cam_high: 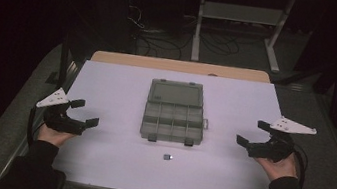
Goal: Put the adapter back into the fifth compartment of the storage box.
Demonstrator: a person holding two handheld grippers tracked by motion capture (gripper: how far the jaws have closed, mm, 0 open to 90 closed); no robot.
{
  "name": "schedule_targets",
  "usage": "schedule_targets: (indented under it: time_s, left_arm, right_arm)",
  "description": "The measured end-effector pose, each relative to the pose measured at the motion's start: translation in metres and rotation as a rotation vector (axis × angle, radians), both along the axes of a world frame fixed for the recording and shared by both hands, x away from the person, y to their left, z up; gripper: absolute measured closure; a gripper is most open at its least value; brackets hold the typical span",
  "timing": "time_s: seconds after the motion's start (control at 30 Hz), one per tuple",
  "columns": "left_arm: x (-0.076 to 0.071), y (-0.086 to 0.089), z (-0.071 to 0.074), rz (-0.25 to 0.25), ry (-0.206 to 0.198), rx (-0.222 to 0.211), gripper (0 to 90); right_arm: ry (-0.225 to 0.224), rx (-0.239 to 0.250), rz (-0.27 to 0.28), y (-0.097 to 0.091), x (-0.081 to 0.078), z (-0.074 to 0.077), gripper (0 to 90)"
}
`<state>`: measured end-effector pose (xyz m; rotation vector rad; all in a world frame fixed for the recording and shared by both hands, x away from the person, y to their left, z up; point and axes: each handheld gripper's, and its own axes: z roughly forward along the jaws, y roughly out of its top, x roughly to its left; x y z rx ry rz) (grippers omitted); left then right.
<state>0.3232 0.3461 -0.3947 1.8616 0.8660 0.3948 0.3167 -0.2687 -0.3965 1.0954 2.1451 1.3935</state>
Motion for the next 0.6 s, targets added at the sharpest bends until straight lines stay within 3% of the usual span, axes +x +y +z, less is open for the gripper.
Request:
schedule_targets:
  time_s: [0.6]
  left_arm:
    - [-0.005, -0.0008, 0.0018, -0.01, 0.006, 0.02, 0.0]
  right_arm:
    - [-0.004, -0.017, 0.026, 0.0033, -0.002, -0.0006, 0.0]
